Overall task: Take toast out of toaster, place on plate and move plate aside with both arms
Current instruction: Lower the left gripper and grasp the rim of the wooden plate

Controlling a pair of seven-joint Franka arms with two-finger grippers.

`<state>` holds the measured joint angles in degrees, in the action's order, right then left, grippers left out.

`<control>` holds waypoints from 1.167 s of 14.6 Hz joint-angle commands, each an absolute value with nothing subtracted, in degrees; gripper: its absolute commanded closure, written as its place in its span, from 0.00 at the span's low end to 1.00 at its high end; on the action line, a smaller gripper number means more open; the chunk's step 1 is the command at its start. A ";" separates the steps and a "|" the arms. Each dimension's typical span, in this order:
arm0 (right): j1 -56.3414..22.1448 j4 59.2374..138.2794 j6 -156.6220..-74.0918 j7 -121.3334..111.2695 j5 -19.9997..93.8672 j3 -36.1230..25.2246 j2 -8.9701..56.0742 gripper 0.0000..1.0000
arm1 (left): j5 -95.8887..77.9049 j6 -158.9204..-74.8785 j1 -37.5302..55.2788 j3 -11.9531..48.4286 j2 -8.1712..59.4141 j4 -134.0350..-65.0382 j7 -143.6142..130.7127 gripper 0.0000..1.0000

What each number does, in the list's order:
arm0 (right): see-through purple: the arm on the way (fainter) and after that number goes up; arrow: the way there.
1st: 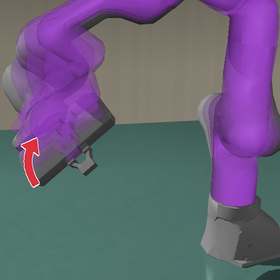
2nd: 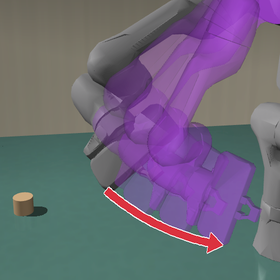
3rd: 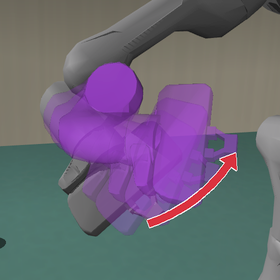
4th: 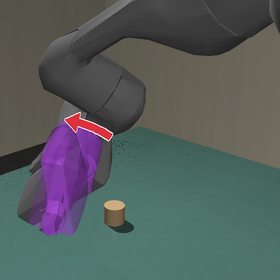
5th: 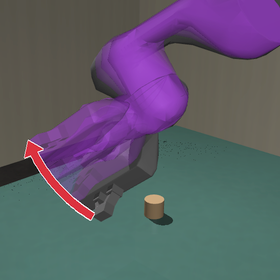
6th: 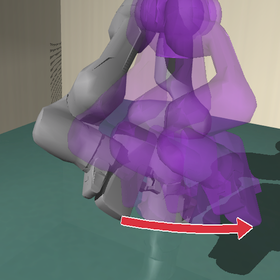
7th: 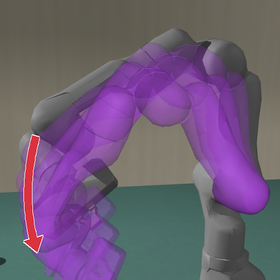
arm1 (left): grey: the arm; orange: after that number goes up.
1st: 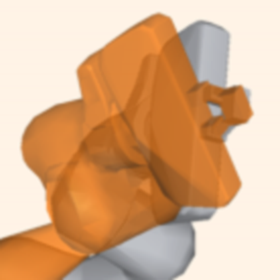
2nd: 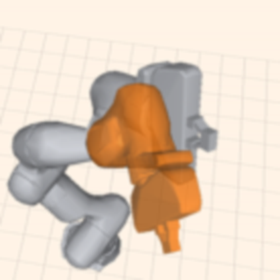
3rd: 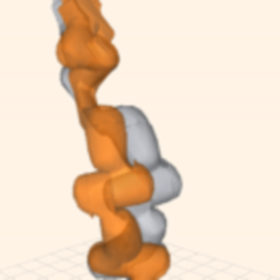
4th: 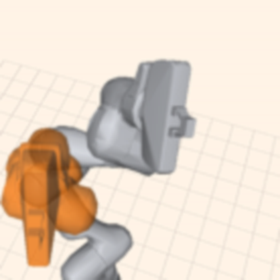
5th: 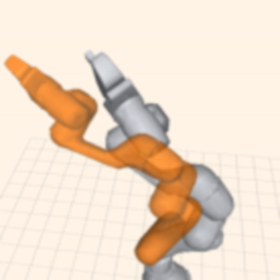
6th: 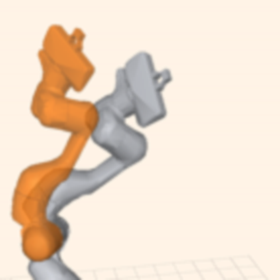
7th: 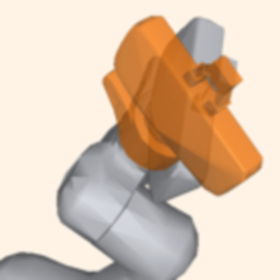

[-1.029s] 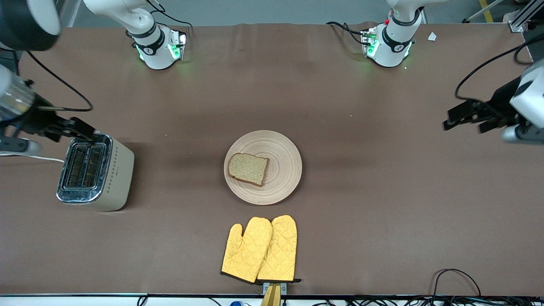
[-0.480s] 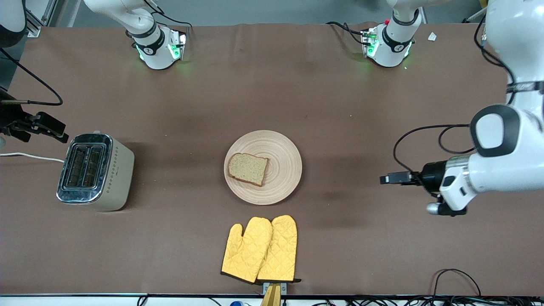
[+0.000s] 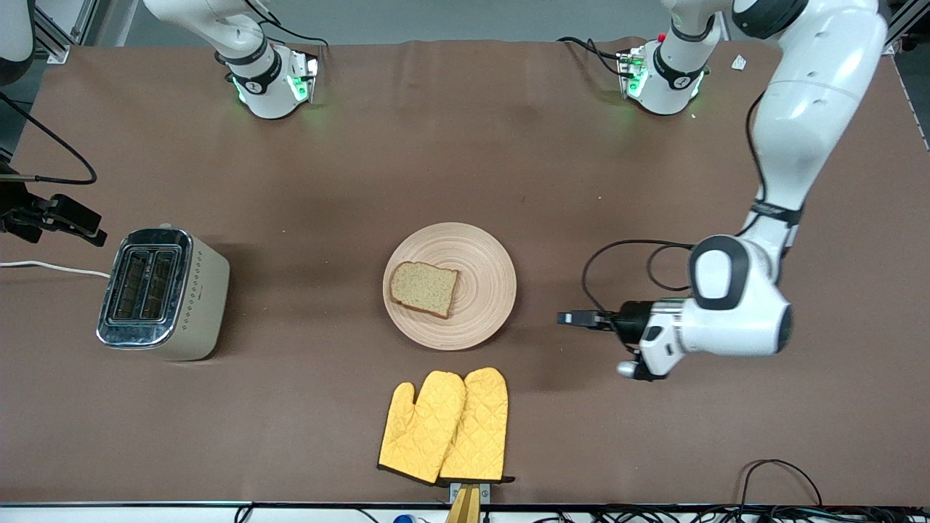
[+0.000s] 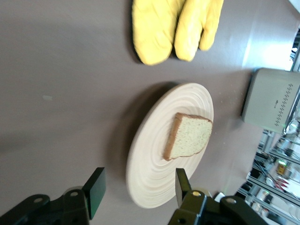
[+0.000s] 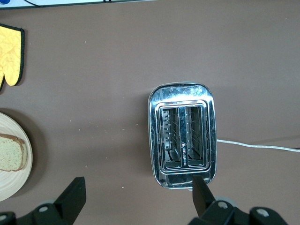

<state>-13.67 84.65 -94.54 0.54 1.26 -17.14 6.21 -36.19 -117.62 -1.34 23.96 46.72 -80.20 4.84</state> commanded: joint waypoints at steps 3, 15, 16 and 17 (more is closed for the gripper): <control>-13.01 84.29 -93.96 0.18 0.35 -16.70 5.63 0.00 | -41.99 -119.36 0.18 24.26 51.75 -78.84 11.93 0.50; 0.97 83.76 -90.35 0.26 -0.70 -1.85 4.22 0.00 | -47.81 -125.07 3.34 24.08 57.74 -79.10 18.10 0.60; 0.97 83.41 -90.18 0.26 -0.70 -1.85 4.22 0.00 | -47.81 -125.07 3.43 24.08 57.66 -79.19 18.71 0.62; 0.97 83.41 -89.31 0.52 -0.70 -1.93 4.22 0.00 | -47.90 -125.07 3.95 24.08 57.66 -79.45 19.68 0.64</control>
